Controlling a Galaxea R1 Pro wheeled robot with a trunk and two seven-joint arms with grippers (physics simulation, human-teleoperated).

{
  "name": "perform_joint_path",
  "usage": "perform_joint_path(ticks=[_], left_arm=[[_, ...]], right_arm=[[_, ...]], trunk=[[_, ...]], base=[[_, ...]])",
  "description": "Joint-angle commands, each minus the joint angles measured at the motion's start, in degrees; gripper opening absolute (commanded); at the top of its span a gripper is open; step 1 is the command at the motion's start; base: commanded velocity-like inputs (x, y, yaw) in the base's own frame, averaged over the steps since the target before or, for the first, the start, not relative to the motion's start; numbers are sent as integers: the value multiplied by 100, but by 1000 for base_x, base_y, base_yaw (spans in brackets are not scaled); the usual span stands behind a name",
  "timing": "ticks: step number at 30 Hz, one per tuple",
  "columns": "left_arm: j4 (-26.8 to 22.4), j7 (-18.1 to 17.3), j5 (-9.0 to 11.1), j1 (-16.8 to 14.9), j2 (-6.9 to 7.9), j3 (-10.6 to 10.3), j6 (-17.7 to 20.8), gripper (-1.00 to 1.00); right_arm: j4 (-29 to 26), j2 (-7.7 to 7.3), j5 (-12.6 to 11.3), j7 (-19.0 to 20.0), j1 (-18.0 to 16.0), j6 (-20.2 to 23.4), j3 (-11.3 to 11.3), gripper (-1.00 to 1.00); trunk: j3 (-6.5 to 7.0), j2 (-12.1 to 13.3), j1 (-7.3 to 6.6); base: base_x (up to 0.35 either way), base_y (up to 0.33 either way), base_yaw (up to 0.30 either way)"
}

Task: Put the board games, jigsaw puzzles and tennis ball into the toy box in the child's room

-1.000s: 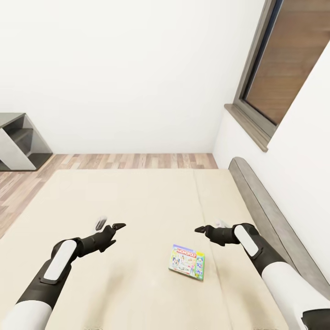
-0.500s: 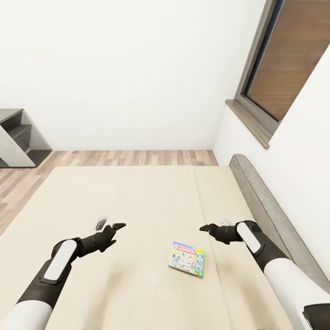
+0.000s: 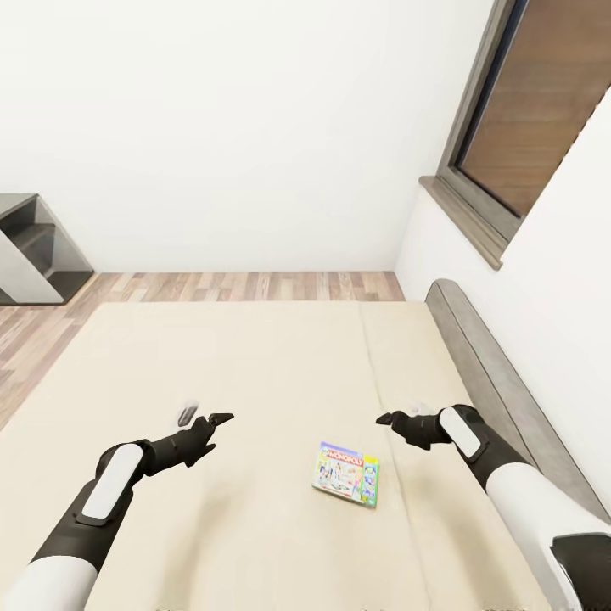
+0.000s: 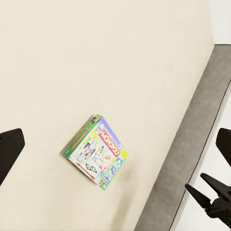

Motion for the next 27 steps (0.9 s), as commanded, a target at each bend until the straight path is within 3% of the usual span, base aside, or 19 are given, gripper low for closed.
perform_joint_path(ticks=[1,12,27], left_arm=[[-4,30,40,-3,-1,8,29,100],[-4,30,40,-22,-9,-7,29,100],[-4,24,40,-35,-41,-15,26,100]], right_arm=[[-1,-7,22,27,-5,12,28,100],[282,-51,-2,5,-417,-131,25,100],[376,-15,-37,1,-627,-137,32,100]], trunk=[[-19,-11,3],[-121,-11,3],[-260,-11,3]], base=[[0,0,0],[0,0,0],[0,0,0]])
